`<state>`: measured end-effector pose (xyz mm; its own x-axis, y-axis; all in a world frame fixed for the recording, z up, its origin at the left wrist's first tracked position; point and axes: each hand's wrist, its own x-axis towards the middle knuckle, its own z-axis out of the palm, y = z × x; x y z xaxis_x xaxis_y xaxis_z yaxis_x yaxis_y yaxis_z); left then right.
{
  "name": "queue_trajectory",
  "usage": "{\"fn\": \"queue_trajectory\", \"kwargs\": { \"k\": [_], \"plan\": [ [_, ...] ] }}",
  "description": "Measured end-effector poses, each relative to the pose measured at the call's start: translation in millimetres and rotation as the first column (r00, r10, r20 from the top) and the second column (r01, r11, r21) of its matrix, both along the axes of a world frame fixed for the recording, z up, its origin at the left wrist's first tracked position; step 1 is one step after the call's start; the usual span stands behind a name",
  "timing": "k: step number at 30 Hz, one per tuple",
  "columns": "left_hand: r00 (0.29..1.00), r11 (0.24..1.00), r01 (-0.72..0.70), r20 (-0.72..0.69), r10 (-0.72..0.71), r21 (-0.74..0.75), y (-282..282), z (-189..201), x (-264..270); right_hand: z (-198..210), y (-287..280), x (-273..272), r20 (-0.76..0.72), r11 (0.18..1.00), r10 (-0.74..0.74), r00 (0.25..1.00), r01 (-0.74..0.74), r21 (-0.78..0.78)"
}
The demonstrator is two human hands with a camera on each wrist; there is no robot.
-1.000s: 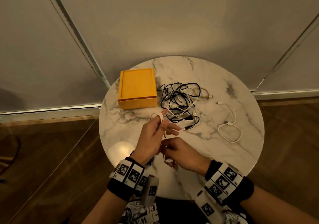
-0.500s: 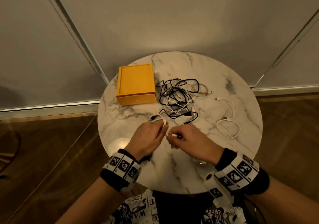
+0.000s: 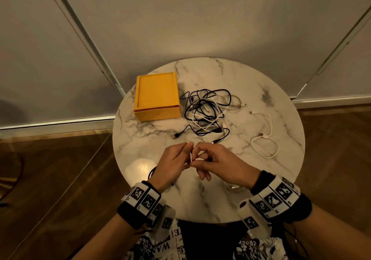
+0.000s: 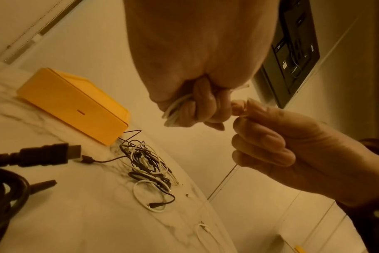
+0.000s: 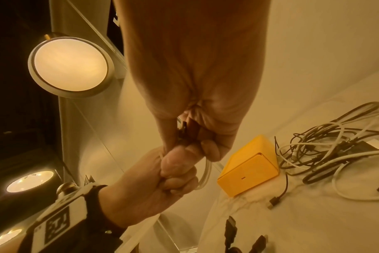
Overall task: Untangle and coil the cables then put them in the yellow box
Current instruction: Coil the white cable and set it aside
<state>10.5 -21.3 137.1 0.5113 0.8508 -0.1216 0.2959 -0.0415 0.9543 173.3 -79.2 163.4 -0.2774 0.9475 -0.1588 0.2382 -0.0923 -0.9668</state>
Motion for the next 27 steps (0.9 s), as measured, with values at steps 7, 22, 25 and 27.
{"fn": "queue_trajectory", "kwargs": {
  "k": [7,22,25,27],
  "plan": [
    [0.999,0.996,-0.004,-0.046,0.008,0.092,0.5,1.7,1.5,1.1,-3.4,-5.6,-0.096,1.000,0.005,0.995,-0.006,-0.015],
    [0.994,0.981,0.069,-0.068,-0.083,-0.180,-5.0,-1.9,32.3,-24.3,-13.6,16.6,0.135,0.966,-0.235,0.963,0.216,0.143],
    [0.983,0.920,0.171,0.000,-0.182,-0.353,-4.2,-1.0,38.6,-31.1,-18.4,30.9,0.048,0.966,-0.258,0.965,0.258,0.002],
    [0.977,0.910,0.209,0.038,-0.209,-0.359,-4.3,-6.8,45.2,-33.5,-22.1,40.8,-0.065,0.973,-0.210,0.975,0.203,-0.107]
  ]
}}
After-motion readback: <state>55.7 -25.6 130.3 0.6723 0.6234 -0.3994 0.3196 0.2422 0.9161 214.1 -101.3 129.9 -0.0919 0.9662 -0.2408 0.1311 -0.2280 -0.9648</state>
